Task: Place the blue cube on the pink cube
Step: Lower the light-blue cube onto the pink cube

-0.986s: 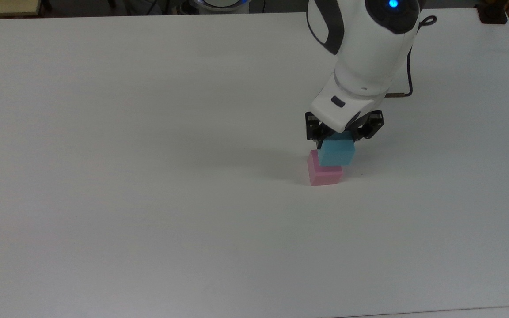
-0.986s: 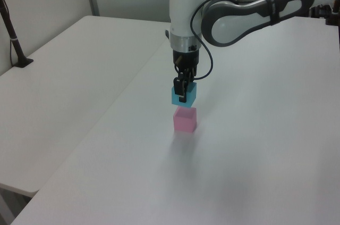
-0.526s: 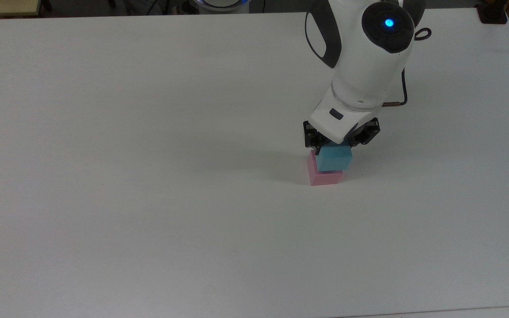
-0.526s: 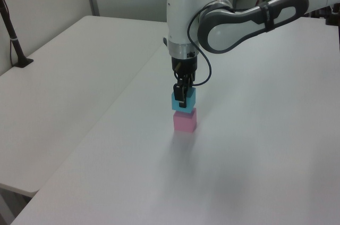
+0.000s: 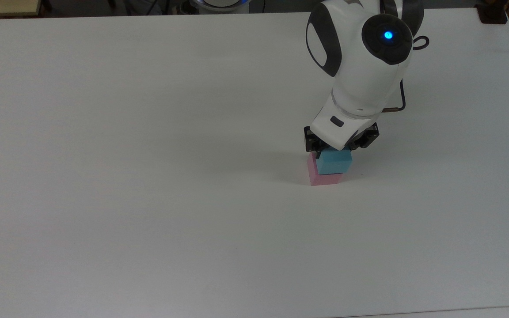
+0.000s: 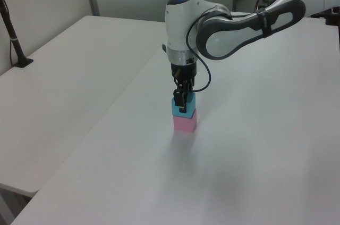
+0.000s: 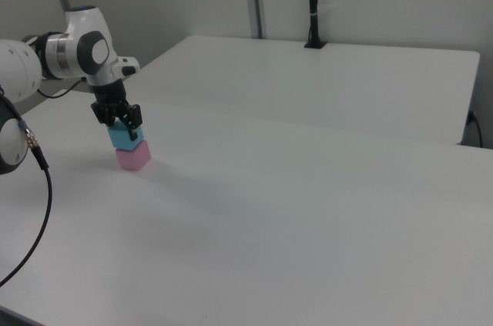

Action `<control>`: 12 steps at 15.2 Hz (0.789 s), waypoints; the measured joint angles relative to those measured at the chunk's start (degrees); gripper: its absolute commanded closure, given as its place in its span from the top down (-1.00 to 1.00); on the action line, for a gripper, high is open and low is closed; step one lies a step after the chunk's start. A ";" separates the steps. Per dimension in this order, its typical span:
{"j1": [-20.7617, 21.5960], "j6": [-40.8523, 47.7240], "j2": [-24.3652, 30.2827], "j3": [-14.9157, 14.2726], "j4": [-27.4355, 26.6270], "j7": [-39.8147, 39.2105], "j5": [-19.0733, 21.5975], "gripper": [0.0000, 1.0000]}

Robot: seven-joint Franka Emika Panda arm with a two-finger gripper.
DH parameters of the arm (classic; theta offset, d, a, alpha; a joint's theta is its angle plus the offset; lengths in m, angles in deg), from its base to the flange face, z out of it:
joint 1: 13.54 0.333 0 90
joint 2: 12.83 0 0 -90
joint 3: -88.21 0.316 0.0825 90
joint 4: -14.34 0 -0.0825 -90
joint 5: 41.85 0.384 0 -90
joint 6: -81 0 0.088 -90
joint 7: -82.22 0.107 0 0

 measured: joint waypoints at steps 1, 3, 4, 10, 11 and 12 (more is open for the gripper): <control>0.01 -0.34 0.00 0.01 0.01 -0.03 0.00 0.13; 0.02 -0.60 -0.01 0.03 0.01 -0.05 0.00 1.00; 0.01 -0.61 -0.03 0.03 0.01 -0.22 0.00 1.00; -0.07 -0.61 -0.49 0.02 0.01 -1.59 0.00 1.00; -0.06 -0.61 -0.49 0.02 0.01 -1.78 0.00 1.00; -0.05 -0.61 -0.50 0.02 0.01 -1.94 0.00 1.00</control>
